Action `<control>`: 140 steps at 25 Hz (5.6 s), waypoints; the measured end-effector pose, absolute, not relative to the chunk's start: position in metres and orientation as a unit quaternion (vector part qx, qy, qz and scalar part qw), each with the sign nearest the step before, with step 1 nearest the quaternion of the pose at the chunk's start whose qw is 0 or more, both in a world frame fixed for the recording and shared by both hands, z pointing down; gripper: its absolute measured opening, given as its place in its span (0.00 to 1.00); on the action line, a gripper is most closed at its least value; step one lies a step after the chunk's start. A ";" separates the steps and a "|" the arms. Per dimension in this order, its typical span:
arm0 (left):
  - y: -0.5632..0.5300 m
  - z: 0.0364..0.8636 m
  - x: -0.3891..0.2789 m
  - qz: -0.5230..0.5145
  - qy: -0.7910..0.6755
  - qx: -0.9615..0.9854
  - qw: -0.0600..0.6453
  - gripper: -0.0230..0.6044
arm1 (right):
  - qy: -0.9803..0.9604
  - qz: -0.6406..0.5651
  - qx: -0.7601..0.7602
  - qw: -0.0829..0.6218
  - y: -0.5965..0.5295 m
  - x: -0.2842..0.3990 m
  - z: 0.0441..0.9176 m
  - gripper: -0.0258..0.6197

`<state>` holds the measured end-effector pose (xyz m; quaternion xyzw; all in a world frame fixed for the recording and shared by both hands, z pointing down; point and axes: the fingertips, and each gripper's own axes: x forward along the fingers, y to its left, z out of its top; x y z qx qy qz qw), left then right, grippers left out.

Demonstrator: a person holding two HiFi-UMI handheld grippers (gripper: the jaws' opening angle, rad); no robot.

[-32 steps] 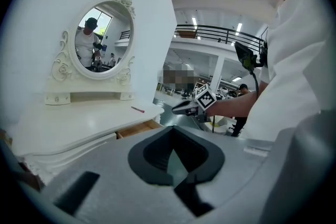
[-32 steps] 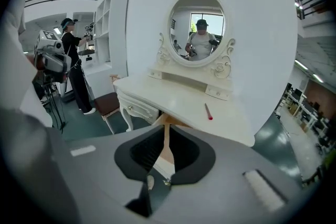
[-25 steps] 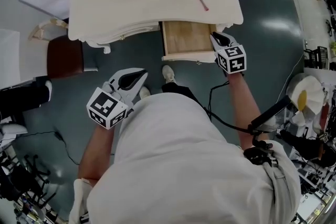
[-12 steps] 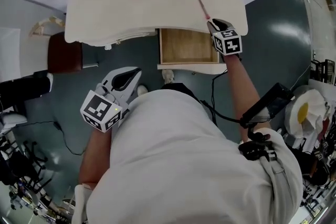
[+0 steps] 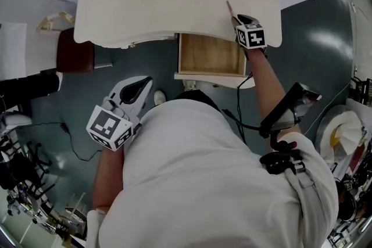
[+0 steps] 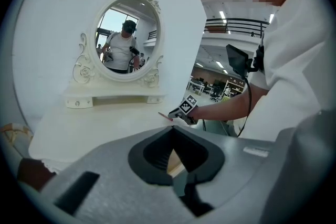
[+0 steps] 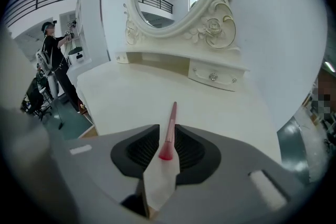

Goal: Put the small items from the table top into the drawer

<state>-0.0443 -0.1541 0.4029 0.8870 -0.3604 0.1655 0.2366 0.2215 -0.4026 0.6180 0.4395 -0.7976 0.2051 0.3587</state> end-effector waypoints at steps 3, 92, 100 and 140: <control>-0.154 0.404 -0.046 0.168 -0.370 0.881 0.242 0.04 | -0.797 0.208 0.438 0.360 -0.415 0.220 0.625 0.18; -0.108 0.420 -0.093 0.183 -0.413 0.847 0.279 0.04 | -0.802 0.251 0.251 0.480 -0.277 0.085 0.763 0.11; -0.112 0.421 -0.090 0.187 -0.414 0.843 0.289 0.04 | -0.804 0.248 0.241 0.484 -0.274 0.079 0.771 0.11; -0.081 0.403 -0.117 0.140 -0.319 0.908 0.234 0.04 | -0.807 0.189 0.326 0.455 -0.211 0.099 0.650 0.04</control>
